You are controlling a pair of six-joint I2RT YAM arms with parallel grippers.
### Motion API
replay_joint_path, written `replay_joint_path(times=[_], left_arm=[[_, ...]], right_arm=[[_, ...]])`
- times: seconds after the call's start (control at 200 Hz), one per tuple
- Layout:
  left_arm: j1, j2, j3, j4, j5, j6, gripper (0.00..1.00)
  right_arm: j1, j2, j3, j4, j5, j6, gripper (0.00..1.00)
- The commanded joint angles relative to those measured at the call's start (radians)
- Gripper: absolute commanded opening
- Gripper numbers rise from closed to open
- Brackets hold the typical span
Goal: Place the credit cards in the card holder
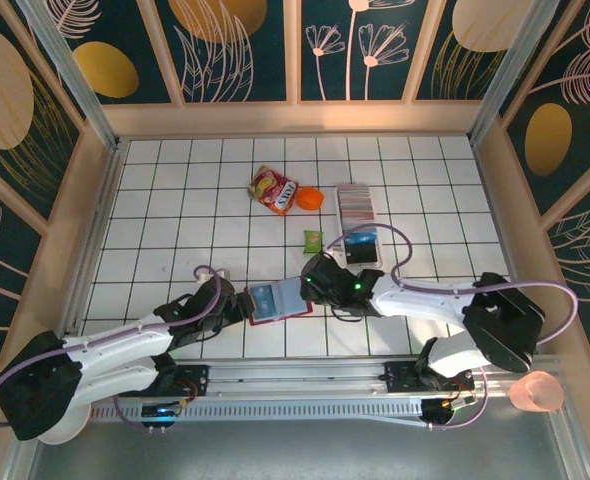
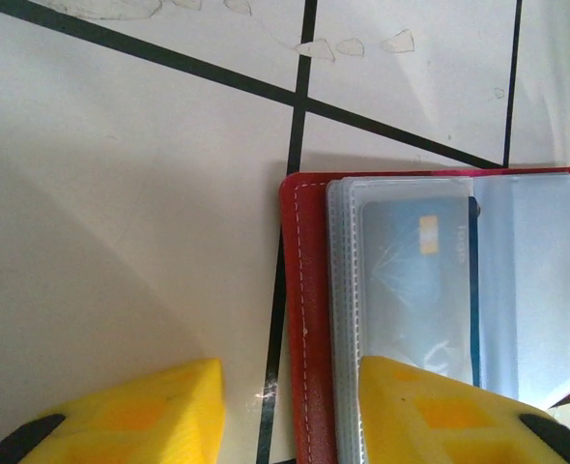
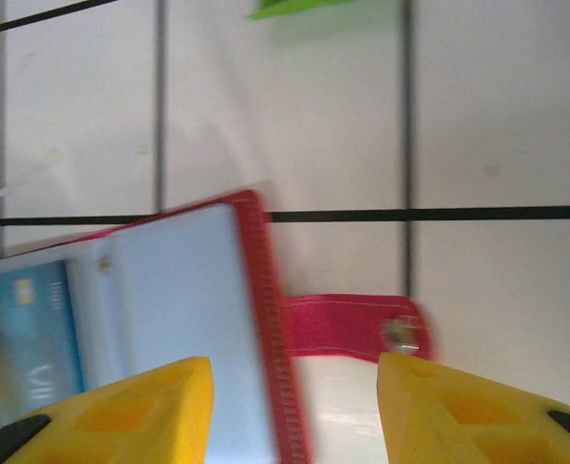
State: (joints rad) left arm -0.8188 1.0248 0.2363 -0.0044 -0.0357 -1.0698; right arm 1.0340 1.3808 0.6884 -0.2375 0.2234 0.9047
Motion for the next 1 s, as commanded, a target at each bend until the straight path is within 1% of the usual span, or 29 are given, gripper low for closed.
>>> replay_joint_path(times=[0.0, 0.19, 0.305, 0.375, 0.49, 0.561, 0.726, 0.816, 0.871, 0.996], left_arm=[[-0.007, 0.046, 0.020, 0.109, 0.126, -0.006, 0.40], [-0.008, 0.077, 0.024, 0.142, 0.144, -0.010, 0.38], [-0.008, 0.093, 0.027, 0.172, 0.163, -0.015, 0.38], [-0.008, 0.102, 0.037, 0.171, 0.164, -0.013, 0.38], [-0.007, 0.107, 0.040, 0.171, 0.160, -0.014, 0.38], [-0.007, 0.107, 0.029, 0.202, 0.174, -0.026, 0.37], [-0.007, 0.098, 0.024, 0.216, 0.172, -0.041, 0.38], [-0.008, 0.089, 0.024, 0.223, 0.165, -0.048, 0.38], [-0.008, 0.082, 0.022, 0.235, 0.165, -0.054, 0.38], [-0.008, 0.067, 0.022, 0.264, 0.158, -0.066, 0.38]], right_arm=[[-0.028, -0.058, -0.051, -0.046, 0.057, 0.029, 0.47], [-0.077, -0.081, -0.110, 0.033, 0.002, 0.002, 0.44], [-0.100, -0.060, -0.115, 0.081, -0.028, -0.018, 0.41], [-0.111, -0.041, -0.107, 0.097, -0.033, -0.033, 0.41], [-0.125, -0.018, -0.099, 0.137, -0.050, -0.061, 0.37], [-0.131, -0.003, -0.092, 0.155, -0.064, -0.075, 0.34], [-0.145, 0.007, -0.086, 0.171, -0.065, -0.089, 0.24], [-0.153, 0.004, -0.089, 0.173, -0.069, -0.096, 0.17], [-0.156, -0.002, -0.091, 0.173, -0.069, -0.097, 0.11], [-0.157, -0.015, -0.096, 0.175, -0.071, -0.101, 0.03]])
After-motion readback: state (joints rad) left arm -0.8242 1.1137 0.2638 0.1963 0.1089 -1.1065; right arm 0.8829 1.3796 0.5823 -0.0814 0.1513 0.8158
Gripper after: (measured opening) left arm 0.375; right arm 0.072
